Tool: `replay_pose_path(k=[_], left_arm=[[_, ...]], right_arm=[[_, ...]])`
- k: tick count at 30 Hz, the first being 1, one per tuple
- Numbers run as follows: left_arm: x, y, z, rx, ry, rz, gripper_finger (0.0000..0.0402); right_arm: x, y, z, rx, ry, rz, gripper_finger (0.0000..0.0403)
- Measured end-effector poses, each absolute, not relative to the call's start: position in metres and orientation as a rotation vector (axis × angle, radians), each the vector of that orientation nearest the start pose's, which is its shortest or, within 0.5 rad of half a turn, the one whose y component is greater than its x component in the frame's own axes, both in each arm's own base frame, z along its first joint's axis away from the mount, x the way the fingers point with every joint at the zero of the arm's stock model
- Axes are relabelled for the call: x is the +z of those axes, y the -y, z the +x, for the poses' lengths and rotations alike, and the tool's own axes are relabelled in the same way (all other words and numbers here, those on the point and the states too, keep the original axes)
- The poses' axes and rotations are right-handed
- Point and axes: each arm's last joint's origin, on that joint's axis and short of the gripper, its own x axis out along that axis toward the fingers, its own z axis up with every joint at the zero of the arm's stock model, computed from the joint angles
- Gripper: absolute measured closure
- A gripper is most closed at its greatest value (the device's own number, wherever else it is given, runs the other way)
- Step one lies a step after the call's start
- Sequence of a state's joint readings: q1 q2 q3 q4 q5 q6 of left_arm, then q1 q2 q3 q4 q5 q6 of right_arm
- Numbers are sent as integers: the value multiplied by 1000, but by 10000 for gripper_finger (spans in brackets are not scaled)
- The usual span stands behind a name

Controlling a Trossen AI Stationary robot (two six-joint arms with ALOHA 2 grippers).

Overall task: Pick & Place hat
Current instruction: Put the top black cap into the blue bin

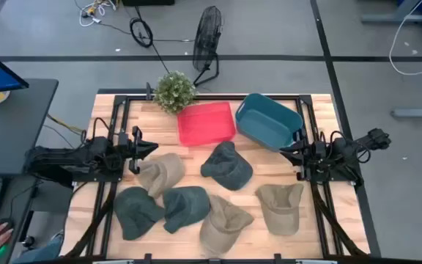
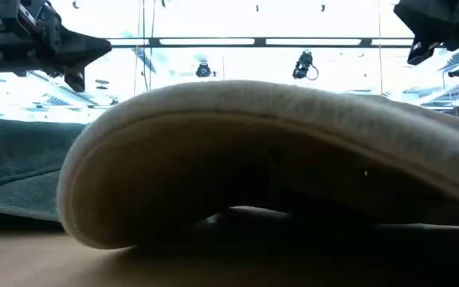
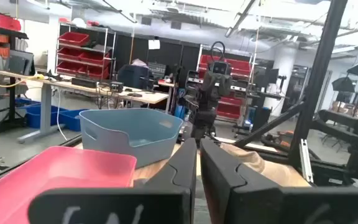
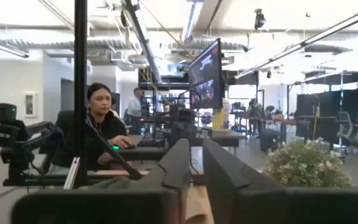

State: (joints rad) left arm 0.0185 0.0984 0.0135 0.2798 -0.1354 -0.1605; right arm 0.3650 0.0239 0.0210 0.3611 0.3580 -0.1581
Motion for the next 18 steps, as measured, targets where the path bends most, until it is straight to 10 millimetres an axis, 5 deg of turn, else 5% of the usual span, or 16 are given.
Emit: replay_pose_path(k=[7,18], left_arm=[[201,-6,98,144,241,-104,376],[198,-6,102,146,202,-102,375]], right_arm=[[220,-22,94,-41,290,-18,290],[256,-31,128,-27,161,-94,284]])
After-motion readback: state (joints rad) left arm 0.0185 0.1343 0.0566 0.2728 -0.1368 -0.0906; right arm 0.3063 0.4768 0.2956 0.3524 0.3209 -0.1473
